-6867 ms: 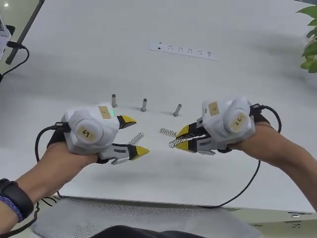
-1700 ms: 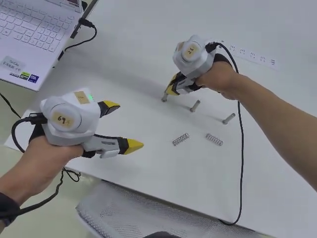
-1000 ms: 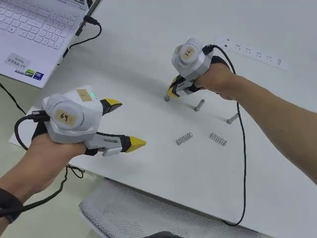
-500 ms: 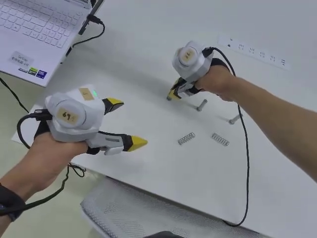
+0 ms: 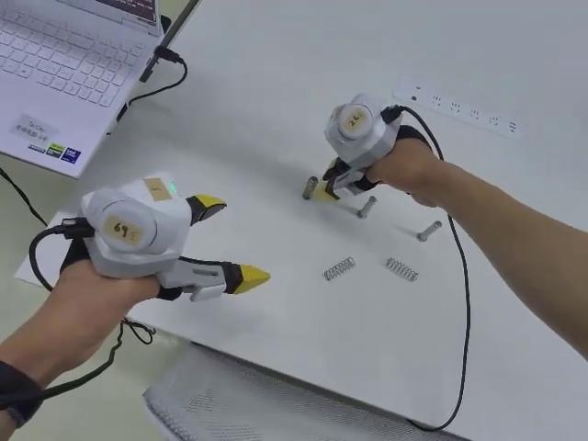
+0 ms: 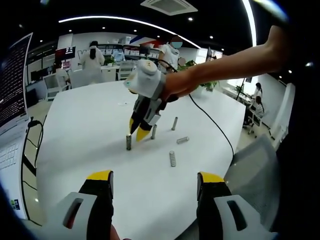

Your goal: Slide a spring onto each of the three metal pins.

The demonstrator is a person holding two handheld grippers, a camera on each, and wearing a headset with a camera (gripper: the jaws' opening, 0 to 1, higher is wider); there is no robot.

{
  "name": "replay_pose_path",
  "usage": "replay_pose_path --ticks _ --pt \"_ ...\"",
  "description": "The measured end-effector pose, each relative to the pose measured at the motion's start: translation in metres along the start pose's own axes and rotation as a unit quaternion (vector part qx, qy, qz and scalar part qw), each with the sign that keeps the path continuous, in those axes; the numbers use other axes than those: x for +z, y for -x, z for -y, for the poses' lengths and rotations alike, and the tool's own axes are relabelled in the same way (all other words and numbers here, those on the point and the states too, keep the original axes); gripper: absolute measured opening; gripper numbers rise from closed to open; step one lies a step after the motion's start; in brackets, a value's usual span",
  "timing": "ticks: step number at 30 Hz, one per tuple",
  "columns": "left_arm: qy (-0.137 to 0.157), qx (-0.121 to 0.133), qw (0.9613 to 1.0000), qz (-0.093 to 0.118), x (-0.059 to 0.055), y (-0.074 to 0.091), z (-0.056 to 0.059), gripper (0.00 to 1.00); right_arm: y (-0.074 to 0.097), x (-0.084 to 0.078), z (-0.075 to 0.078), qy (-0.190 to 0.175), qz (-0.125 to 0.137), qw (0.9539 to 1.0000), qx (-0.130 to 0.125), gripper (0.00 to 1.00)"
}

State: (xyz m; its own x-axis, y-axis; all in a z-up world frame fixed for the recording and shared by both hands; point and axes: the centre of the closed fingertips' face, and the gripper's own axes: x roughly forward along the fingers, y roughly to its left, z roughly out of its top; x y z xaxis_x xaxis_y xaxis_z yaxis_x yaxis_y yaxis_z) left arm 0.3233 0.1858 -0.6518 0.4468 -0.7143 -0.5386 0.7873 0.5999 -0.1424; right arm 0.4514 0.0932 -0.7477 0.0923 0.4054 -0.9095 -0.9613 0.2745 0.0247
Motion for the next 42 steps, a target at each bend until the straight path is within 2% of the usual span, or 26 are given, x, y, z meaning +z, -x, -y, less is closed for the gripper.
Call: replay_pose_path --ticks 8,17,23,28,30,36,42 --pt "0.006 0.009 0.9999 0.005 0.002 0.002 -0.002 0.64 0.013 -0.016 -0.016 -0.016 0.005 0.9999 -0.003 0.2" --pt "0.01 0.022 0.9995 0.018 0.013 0.005 -0.007 0.63 0.029 -0.027 -0.03 -0.043 0.027 0.9987 -0.011 0.21" --pt "0.008 0.028 0.9993 0.024 0.021 0.005 -0.007 0.63 0.038 -0.034 -0.035 -0.046 0.037 0.998 -0.023 0.22" --pt "0.007 0.03 0.9992 0.026 0.023 0.005 -0.006 0.63 0.047 -0.042 -0.039 -0.05 0.043 0.9973 -0.033 0.22" --pt "0.007 0.03 0.9992 0.026 0.024 0.005 -0.005 0.63 0.049 -0.046 -0.033 -0.056 0.047 0.9966 -0.038 0.23" --pt "0.005 0.028 0.9993 0.024 0.025 0.003 -0.003 0.63 0.056 -0.058 -0.034 -0.065 0.059 0.9947 -0.055 0.23" --pt "0.005 0.027 0.9993 0.026 0.027 0.002 -0.002 0.63 0.067 -0.068 -0.039 -0.075 0.07 0.9919 -0.074 0.25"
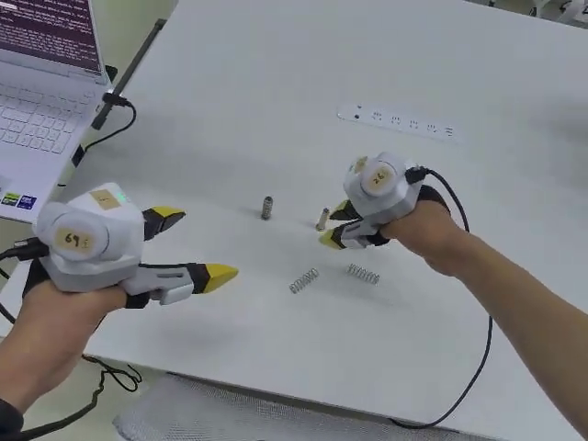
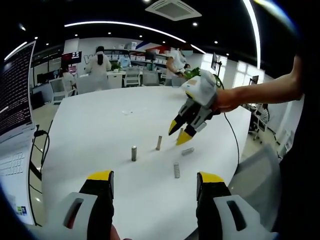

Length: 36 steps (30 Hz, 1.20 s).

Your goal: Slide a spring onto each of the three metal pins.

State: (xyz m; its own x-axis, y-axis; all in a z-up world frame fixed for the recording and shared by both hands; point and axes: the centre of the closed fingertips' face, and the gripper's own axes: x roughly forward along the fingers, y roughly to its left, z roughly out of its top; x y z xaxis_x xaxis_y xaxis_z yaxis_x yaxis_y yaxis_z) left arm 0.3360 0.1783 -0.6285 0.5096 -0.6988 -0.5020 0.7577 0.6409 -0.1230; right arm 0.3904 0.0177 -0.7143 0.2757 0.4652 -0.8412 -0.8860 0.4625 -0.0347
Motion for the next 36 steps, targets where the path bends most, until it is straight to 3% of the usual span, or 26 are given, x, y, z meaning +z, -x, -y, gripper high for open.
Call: replay_pose_path --ticks 12,15,23,28,36 --pt "-0.004 -0.006 1.0 0.001 0.004 -0.005 0.003 0.63 0.019 -0.014 -0.003 -0.033 0.026 0.9987 -0.027 0.31" --pt "-0.004 -0.007 1.0 0.001 0.005 -0.006 0.004 0.63 0.027 -0.015 -0.002 -0.053 0.046 0.9969 -0.036 0.33" --pt "-0.007 -0.01 0.9999 -0.002 0.006 -0.008 0.006 0.63 0.052 -0.019 0.005 -0.101 0.089 0.9884 -0.07 0.37" --pt "-0.01 -0.013 0.9999 -0.003 0.007 -0.01 0.008 0.63 0.065 -0.03 0.008 -0.117 0.097 0.984 -0.093 0.41" --pt "-0.007 -0.009 0.9999 0.002 0.012 -0.009 0.005 0.63 0.087 -0.042 0.01 -0.155 0.134 0.9702 -0.129 0.47"
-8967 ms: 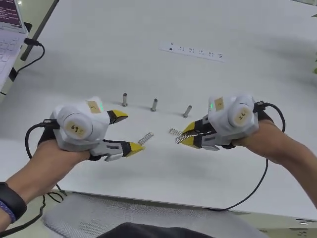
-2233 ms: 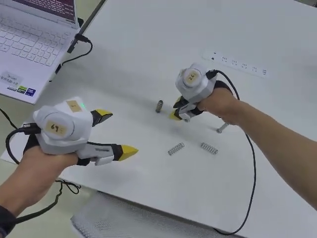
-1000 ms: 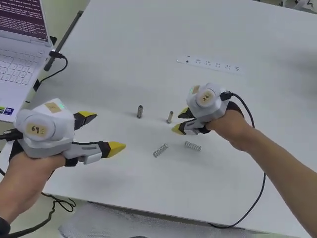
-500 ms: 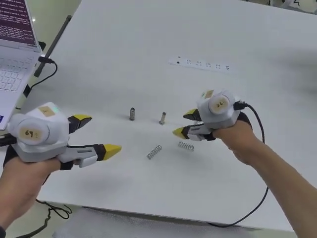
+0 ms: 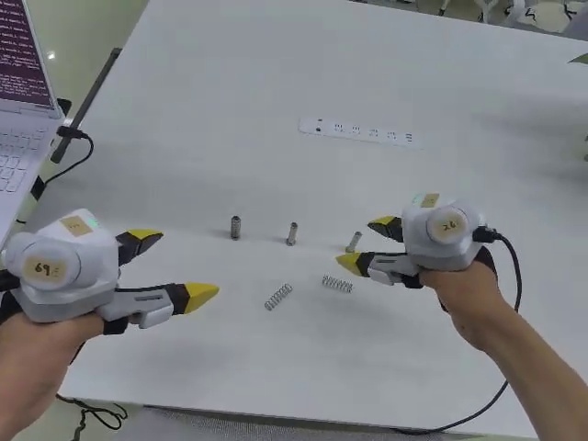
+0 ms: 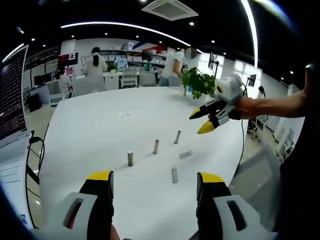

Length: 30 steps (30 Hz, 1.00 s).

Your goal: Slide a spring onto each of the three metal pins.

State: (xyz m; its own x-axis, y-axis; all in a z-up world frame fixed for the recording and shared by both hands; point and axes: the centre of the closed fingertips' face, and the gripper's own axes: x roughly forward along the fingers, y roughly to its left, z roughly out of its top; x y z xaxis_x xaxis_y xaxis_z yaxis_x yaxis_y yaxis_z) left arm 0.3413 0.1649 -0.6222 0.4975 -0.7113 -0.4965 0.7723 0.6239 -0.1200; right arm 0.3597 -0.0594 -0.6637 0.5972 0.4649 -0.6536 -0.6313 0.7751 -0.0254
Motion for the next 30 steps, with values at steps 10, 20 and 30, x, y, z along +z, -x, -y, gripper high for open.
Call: replay_pose_path --ticks 10,20,30 --pt "0.001 0.01 0.9999 -0.006 -0.003 0.005 -0.008 0.63 0.021 -0.019 -0.003 -0.027 0.015 0.9995 -0.011 0.52" --pt "0.001 0.019 0.9998 -0.009 -0.006 0.013 -0.01 0.64 0.055 -0.028 -0.004 -0.062 0.049 0.9963 -0.034 0.57" --pt "0.001 0.023 0.9997 -0.008 -0.007 0.017 -0.01 0.64 0.082 -0.05 -0.007 -0.084 0.05 0.9937 -0.055 0.62"
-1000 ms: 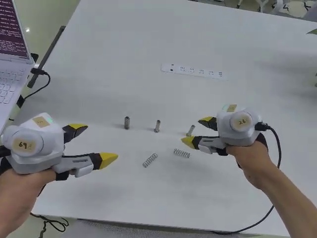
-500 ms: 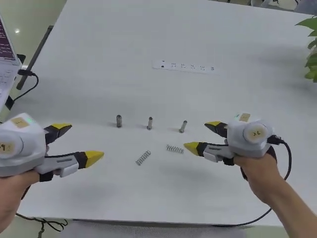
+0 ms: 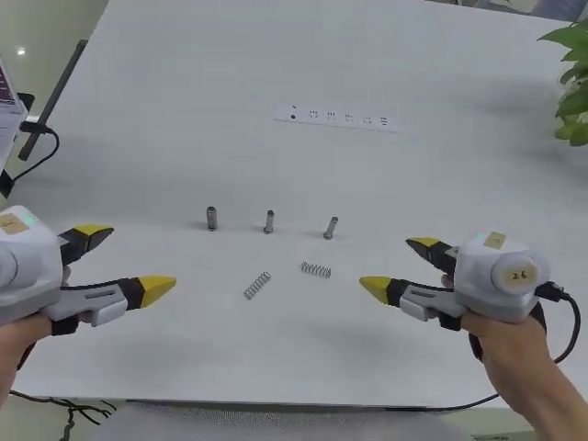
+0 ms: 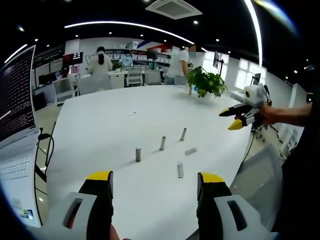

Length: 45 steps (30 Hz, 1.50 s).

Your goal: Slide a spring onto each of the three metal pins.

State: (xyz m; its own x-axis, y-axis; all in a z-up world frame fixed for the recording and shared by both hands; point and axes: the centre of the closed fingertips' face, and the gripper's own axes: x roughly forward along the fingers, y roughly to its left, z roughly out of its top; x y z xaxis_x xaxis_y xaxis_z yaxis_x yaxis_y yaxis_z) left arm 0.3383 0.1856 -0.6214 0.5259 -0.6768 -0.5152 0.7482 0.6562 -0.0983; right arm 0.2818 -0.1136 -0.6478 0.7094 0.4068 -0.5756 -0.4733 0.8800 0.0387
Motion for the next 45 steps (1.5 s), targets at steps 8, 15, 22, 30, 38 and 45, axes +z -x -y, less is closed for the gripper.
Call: replay_pose_path --ticks 8,15,22,30,38,45 --pt "-0.001 -0.005 1.0 0.002 0.001 -0.003 0.003 0.66 0.008 -0.006 -0.004 -0.014 0.003 0.9999 -0.003 0.66" --pt "-0.008 -0.022 0.9997 -0.003 0.001 -0.014 0.015 0.66 0.009 -0.009 -0.007 -0.011 -0.008 0.9999 0.002 0.67" --pt "-0.018 -0.043 0.9989 -0.01 0.001 -0.033 0.029 0.65 0.008 -0.008 -0.006 -0.014 -0.009 0.9998 0.006 0.69" --pt "-0.019 -0.063 0.9977 -0.017 -0.002 -0.057 0.042 0.64 0.008 -0.011 -0.009 -0.015 -0.012 0.9997 0.011 0.68" --pt "-0.017 -0.087 0.9953 -0.037 -0.016 -0.083 0.055 0.64 0.011 -0.015 -0.008 -0.016 -0.015 0.9997 0.012 0.69" --pt "-0.017 -0.102 0.9934 -0.05 -0.025 -0.099 0.063 0.63 0.013 -0.014 -0.006 -0.017 -0.01 0.9998 0.01 0.7"
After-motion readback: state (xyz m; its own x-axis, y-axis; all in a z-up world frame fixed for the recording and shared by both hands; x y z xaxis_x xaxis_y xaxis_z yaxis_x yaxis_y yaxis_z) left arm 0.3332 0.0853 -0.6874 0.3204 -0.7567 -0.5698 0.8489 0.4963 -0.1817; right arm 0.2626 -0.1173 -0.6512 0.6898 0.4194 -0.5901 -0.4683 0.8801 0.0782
